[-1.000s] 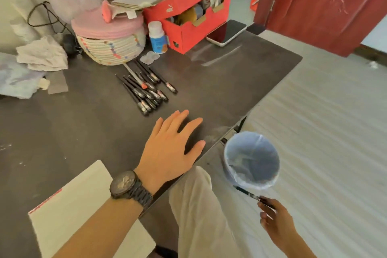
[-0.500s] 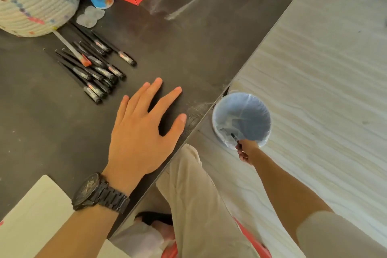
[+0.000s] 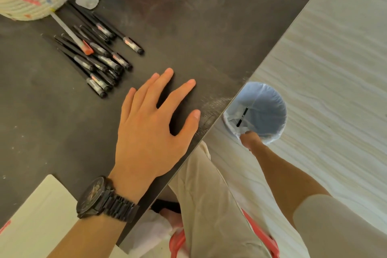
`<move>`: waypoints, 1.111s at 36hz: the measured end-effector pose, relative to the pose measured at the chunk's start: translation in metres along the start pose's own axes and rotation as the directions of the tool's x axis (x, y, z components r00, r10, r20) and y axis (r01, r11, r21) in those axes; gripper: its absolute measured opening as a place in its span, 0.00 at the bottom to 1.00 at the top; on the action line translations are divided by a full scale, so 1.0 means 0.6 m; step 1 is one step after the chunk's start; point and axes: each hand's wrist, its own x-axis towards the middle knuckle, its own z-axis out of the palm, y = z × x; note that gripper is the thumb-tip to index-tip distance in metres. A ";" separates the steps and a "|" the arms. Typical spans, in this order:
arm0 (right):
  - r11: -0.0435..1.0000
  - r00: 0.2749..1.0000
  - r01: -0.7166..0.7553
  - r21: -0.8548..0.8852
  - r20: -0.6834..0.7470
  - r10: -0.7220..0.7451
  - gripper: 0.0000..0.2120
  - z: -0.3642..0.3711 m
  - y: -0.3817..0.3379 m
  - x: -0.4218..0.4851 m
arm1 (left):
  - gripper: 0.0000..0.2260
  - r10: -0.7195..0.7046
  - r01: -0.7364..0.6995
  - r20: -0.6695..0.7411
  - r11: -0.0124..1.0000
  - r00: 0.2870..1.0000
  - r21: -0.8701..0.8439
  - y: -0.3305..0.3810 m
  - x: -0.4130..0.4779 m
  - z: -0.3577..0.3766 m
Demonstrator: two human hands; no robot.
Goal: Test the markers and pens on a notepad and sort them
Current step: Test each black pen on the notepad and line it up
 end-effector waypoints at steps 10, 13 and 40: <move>0.973 0.979 0.191 -0.130 -0.043 -0.198 0.23 -0.021 0.019 -0.058 | 0.23 0.009 -0.009 -0.020 1.000 1.000 -0.010 -0.002 -0.002 0.000; 0.964 0.962 0.262 -0.042 -0.067 -0.265 0.20 -0.032 0.024 -0.092 | 0.23 0.006 -0.006 -0.022 1.000 1.000 -0.007 -0.003 -0.004 0.001; 0.227 0.234 0.972 0.057 -0.167 -0.958 0.10 -0.055 -0.242 -0.573 | 0.20 -0.601 0.582 -0.283 0.798 0.748 -0.157 -0.175 -0.341 -0.107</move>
